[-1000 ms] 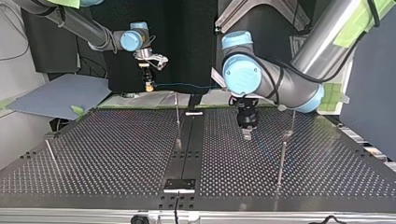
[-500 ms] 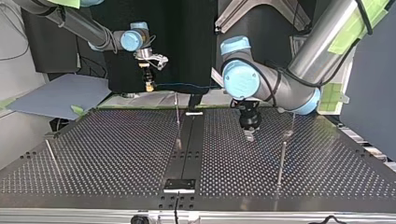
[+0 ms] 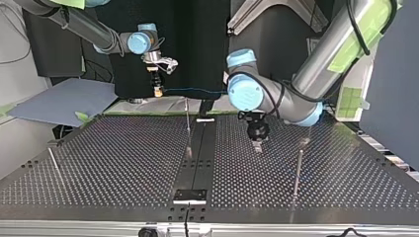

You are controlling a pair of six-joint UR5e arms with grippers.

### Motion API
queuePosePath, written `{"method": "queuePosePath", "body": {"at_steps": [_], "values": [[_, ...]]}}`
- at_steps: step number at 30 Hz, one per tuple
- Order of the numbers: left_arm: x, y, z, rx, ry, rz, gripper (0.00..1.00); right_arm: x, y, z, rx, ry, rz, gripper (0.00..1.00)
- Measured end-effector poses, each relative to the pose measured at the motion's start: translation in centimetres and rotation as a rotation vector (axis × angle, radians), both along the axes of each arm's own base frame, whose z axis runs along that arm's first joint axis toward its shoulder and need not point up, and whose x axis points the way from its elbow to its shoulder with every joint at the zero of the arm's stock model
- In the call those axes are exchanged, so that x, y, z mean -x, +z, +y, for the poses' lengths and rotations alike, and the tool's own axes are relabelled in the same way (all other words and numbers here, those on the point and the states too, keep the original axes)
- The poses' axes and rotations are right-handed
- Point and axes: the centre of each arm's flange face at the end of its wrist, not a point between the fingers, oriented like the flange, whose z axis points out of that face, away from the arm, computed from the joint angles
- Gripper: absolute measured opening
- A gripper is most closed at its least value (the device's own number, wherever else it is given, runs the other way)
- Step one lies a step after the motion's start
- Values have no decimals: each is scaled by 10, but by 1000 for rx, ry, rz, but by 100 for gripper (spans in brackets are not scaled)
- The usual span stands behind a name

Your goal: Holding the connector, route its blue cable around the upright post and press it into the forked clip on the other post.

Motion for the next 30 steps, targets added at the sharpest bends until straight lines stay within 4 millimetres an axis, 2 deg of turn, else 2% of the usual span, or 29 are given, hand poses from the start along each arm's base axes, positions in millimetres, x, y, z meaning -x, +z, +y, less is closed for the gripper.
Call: {"method": "queuePosePath", "body": {"at_steps": [6,13,30], "values": [[-13,-21,-10,-10,-8,19,100,0,0,0,0,1,0,0],[-24,-54,-19,-24,-18,54,100,0,0,0,1,2,0,0],[-36,-139,-29,-62,-36,169,100,-1,-1,1,-5,4,5,0]]}}
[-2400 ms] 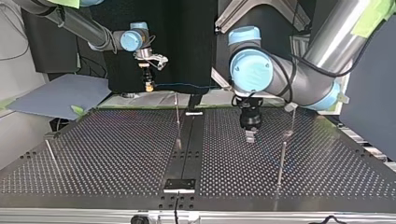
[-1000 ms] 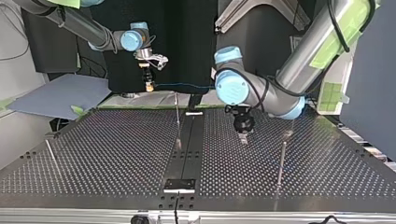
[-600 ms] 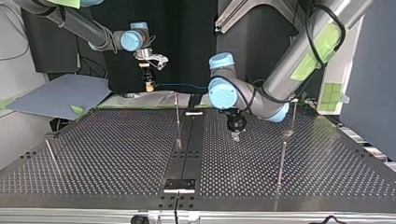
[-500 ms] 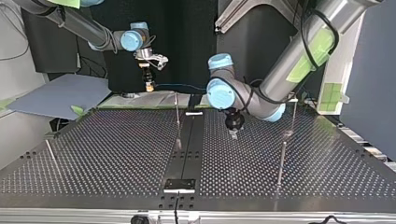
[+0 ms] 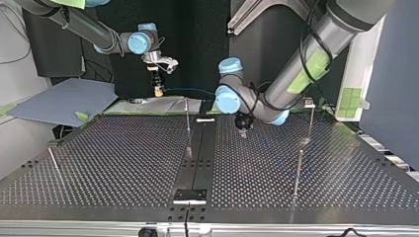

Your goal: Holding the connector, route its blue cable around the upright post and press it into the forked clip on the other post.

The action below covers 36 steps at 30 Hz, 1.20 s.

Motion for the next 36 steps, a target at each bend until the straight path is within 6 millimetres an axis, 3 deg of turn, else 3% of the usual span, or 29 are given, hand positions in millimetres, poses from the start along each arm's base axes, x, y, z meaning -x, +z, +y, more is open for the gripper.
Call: {"method": "queuePosePath", "body": {"at_steps": [10,27,36], "values": [[0,-50,-2,-36,4,73,100,0,0,0,-2,0,1,0],[1,-104,-1,-78,12,149,100,0,0,0,-2,0,2,0],[4,-146,-2,-97,12,201,100,0,0,1,-2,0,3,0]]}}
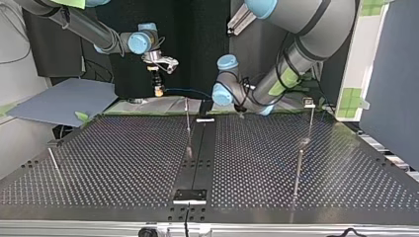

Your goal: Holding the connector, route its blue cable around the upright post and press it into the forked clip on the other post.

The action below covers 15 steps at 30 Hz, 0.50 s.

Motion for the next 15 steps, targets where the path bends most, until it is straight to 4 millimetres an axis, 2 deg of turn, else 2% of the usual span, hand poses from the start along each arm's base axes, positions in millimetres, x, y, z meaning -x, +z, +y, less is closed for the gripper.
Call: {"method": "queuePosePath", "body": {"at_steps": [4,7,15], "values": [[2,-19,1,-4,-1,23,100,0,0,0,0,-1,0,0],[2,-26,1,0,-7,30,100,0,0,0,0,-1,1,0],[2,-29,0,18,-13,34,100,1,-1,1,-4,-3,6,0]]}}
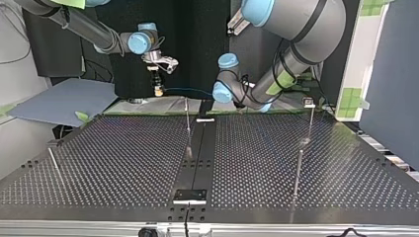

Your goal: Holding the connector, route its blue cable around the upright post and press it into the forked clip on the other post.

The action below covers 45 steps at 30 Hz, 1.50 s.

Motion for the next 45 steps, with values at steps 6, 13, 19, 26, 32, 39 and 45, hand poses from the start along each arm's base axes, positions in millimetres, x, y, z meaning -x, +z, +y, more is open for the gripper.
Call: {"method": "queuePosePath", "body": {"at_steps": [6,13,19,26,32,39,45], "values": [[1,-2,-2,16,-1,4,100,0,-1,1,-5,-1,7,0],[0,-22,-8,36,1,48,100,0,-1,1,-4,-1,7,0],[0,-48,-8,61,0,81,100,0,0,0,-1,-2,6,0],[0,-68,-8,102,-13,102,100,1,0,0,-3,-2,7,0],[-5,-70,-14,175,-30,76,100,1,0,-1,-1,-2,6,0],[-10,-71,-24,281,-55,36,100,4,0,-4,6,-4,3,0],[-13,-71,-34,360,-80,8,100,8,0,-7,5,-7,3,0]]}}
